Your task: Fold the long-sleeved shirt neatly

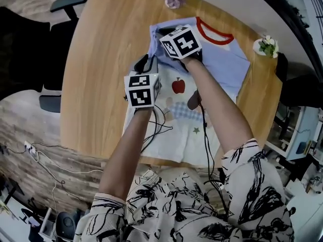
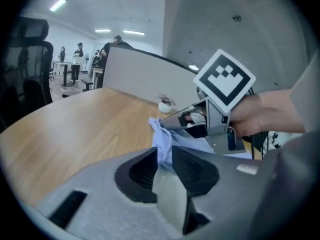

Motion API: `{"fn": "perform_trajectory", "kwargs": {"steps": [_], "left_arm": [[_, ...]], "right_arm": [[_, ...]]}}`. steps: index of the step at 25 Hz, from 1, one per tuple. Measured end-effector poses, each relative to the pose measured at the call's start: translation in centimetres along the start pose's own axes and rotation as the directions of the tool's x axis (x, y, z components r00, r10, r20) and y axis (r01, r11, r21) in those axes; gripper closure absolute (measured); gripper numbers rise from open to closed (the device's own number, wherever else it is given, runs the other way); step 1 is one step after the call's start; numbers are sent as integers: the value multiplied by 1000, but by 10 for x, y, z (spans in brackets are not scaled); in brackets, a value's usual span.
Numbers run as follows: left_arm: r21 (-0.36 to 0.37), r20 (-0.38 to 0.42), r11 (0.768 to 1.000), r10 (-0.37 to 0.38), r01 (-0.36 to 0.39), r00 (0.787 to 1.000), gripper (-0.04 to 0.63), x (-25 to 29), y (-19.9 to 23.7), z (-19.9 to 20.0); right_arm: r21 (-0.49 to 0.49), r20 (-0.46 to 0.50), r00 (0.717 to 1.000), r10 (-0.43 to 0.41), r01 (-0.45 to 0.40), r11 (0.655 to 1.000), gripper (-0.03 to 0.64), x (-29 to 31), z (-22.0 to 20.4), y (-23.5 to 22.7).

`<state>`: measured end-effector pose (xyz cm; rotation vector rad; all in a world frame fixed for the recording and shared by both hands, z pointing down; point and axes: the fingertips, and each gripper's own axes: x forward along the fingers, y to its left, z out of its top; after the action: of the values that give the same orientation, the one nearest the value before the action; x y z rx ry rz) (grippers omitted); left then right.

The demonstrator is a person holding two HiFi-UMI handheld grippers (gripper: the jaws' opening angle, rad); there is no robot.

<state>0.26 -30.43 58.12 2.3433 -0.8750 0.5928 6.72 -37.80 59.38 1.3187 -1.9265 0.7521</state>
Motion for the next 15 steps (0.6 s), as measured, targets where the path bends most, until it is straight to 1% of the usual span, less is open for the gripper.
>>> {"fn": "perform_trajectory", "kwargs": {"steps": [2,3,4,5,6,8,9,10,11,12,13,14,15], "left_arm": [[25,44,998,-51,50,998,490,-15,-1,13],[38,68,996,-89,86,994,476,-27,-3,21],[54,93,990,-137,132,986,447,-43,-8,29],[78,118,980,-194,186,974,405,-62,-15,37],[108,145,964,-257,243,955,373,-84,-23,44],[180,197,923,-373,341,907,309,-133,-40,54],[218,214,902,-417,373,883,291,-158,-47,57],[253,223,884,-449,393,865,285,-181,-52,58],[289,217,868,-469,403,856,274,-202,-55,56],[326,192,853,-482,408,855,259,-220,-56,50],[361,157,838,-488,410,858,240,-236,-55,40],[386,128,827,-487,409,864,220,-252,-54,30],[403,110,823,-478,400,872,205,-268,-51,22]], "right_arm": [[28,48,999,-18,17,999,519,-16,1,0],[49,82,996,-21,17,999,496,-31,1,2],[72,126,992,-25,16,997,467,-52,-1,5],[102,182,983,-32,14,995,436,-78,-4,9],[137,244,969,-45,11,991,396,-108,-9,15],[194,358,930,-86,16,981,340,-170,-21,29],[212,399,910,-114,30,977,303,-199,-30,36],[227,428,891,-149,53,972,279,-226,-42,43],[246,446,875,-188,82,966,268,-251,-57,51],[272,455,861,-229,110,956,247,-276,-76,59],[305,456,848,-270,136,943,228,-299,-98,67],[340,452,837,-308,158,927,217,-322,-121,76],[372,445,827,-344,179,911,203,-343,-145,85]]}}
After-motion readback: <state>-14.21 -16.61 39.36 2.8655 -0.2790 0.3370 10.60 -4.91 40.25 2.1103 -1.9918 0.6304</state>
